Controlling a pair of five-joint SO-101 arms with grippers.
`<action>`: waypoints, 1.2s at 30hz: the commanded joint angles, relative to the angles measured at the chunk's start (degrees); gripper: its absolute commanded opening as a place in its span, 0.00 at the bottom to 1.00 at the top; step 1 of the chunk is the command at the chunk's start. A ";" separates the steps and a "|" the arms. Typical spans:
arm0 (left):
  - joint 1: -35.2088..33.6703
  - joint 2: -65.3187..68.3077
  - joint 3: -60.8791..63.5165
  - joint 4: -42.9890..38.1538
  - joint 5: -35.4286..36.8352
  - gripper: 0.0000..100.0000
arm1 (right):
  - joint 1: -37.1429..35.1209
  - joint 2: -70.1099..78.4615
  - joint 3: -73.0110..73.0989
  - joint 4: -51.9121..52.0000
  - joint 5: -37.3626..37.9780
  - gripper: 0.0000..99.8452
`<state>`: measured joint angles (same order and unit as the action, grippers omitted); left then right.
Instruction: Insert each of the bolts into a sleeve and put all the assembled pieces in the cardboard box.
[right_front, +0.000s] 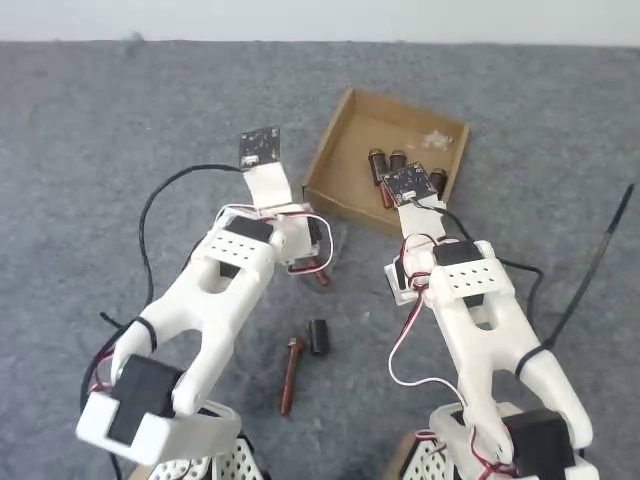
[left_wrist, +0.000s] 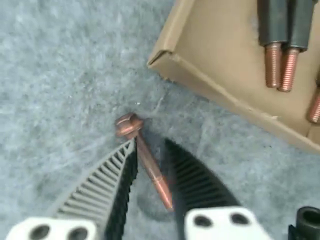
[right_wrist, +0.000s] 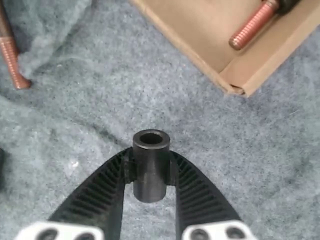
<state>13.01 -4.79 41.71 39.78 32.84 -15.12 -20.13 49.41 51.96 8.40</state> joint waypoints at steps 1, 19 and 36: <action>0.26 -3.52 0.66 -0.79 4.57 0.18 | 0.31 -2.68 -0.35 -0.66 0.62 0.01; -0.18 1.58 0.04 -0.53 10.64 0.18 | 0.40 -2.68 -0.35 -0.66 0.62 0.01; 0.26 13.71 -11.74 7.03 1.85 0.01 | 0.66 -2.68 -0.35 -0.66 0.70 0.01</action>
<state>13.10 9.45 32.57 48.22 40.22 -15.12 -20.13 49.41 51.96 8.40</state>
